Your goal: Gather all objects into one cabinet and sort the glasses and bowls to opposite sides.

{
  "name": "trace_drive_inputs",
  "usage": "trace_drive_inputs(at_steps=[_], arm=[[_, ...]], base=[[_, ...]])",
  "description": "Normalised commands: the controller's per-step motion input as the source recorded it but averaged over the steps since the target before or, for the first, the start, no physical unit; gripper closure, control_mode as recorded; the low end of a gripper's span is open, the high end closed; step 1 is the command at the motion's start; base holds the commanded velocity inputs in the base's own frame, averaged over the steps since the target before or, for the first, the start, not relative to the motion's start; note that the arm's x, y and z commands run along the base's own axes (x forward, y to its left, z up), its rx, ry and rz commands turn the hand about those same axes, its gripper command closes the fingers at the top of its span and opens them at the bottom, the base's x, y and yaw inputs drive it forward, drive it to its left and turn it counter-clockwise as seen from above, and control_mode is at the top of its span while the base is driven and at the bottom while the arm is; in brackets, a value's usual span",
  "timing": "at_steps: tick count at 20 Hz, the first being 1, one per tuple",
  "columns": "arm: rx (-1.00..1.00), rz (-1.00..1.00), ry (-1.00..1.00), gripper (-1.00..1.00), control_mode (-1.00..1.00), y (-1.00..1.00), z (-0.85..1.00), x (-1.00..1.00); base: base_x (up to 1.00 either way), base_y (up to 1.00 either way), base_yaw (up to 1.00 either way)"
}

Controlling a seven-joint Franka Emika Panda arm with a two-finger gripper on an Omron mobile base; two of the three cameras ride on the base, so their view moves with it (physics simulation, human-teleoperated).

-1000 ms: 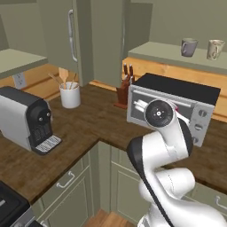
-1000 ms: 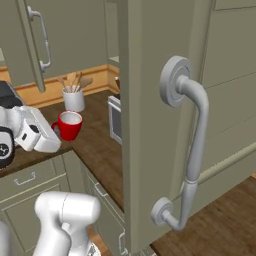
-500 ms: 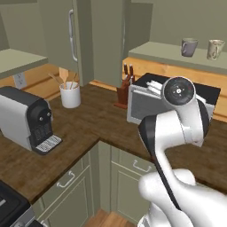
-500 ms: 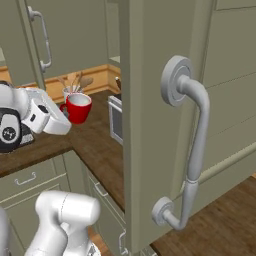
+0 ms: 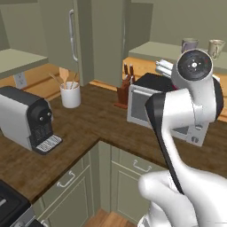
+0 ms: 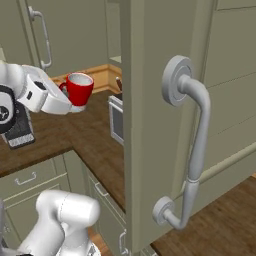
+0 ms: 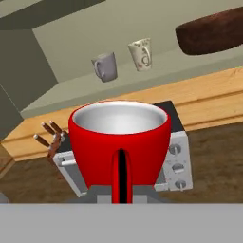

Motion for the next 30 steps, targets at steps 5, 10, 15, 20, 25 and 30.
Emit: trace_drive_inputs(at_steps=[5, 10, 15, 20, 25, 30], arm=[[0.0, 0.01, -0.1, 1.0, -1.0, -0.63, 1.0, -0.03], [0.0, 0.0, -0.03, 1.0, -1.0, -0.12, 0.36, 0.0], [0.0, 0.03, -0.01, 1.0, -1.0, -0.01, 0.47, 0.21], [-0.01, 0.01, 0.0, 1.0, -1.0, 0.03, 0.61, 0.55], [-0.05, 0.0, -0.03, 1.0, -1.0, 0.01, 0.0, 0.1], [-0.12, 0.0, 0.0, 1.0, -1.0, -0.26, 0.0, 0.93]], base=[[0.0, 0.0, 0.0], [0.0, 0.0, 0.0], [0.0, 0.0, 0.0], [0.0, 0.0, 0.0], [0.0, 0.0, 0.0], [0.0, 0.0, 0.0]])
